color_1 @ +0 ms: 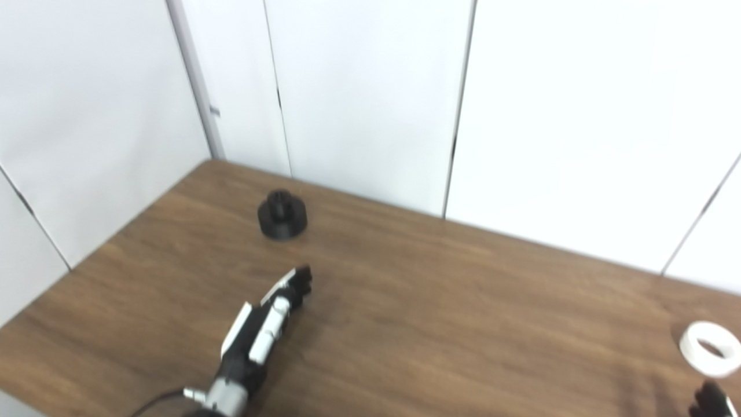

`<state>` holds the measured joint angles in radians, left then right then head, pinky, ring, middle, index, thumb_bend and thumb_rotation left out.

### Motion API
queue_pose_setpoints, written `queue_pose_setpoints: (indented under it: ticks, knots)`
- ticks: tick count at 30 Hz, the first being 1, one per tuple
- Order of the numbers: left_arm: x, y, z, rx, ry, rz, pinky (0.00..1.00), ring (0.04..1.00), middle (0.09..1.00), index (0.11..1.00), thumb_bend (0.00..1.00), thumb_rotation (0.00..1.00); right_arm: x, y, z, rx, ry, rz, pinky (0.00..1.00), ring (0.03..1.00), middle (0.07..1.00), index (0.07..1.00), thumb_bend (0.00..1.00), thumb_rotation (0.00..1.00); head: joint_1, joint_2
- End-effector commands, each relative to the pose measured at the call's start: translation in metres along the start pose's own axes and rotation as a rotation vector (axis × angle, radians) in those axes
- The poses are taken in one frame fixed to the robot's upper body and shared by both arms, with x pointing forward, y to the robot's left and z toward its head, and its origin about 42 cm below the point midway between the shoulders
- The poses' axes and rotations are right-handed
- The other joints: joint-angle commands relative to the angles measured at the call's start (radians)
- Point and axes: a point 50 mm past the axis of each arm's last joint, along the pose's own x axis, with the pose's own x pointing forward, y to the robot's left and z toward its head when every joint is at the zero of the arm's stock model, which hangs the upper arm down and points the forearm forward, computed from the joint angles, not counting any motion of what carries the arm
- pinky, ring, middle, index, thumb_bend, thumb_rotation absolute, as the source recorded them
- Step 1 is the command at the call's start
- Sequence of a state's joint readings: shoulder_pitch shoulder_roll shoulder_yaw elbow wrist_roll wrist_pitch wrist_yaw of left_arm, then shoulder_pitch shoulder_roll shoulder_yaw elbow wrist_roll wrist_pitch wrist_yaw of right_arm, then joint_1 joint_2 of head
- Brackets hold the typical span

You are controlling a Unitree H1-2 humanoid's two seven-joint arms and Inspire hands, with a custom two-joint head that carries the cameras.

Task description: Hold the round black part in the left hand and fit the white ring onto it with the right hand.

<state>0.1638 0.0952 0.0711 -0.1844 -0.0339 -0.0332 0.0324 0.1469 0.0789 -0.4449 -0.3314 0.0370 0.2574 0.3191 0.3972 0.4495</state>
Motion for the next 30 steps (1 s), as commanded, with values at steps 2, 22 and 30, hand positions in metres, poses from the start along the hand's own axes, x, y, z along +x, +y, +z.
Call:
queue_pose_setpoints:
  ticks: [2,22,30]
  knots:
    - [-0.001,-0.018,-0.002,-0.025,-0.026,0.005,0.95,0.920,0.932,0.917,0.47,0.89,-0.013,-0.044,0.009,-0.156,-0.036,0.040,0.99,0.946,0.930,0.896,0.42,1.00,0.004,-0.009]
    - [0.003,-0.014,0.008,0.202,-0.092,0.132,0.83,0.875,0.901,0.897,0.69,0.32,-0.012,-0.048,0.007,-0.170,-0.035,0.036,0.99,0.949,0.926,0.882,0.43,1.00,-0.045,0.034]
    - [0.019,0.024,0.042,0.617,-0.071,0.297,0.85,0.910,0.908,0.898,0.95,0.34,-0.015,-0.044,0.009,-0.189,-0.026,0.021,0.98,0.950,0.921,0.879,0.44,1.00,-0.055,0.041]
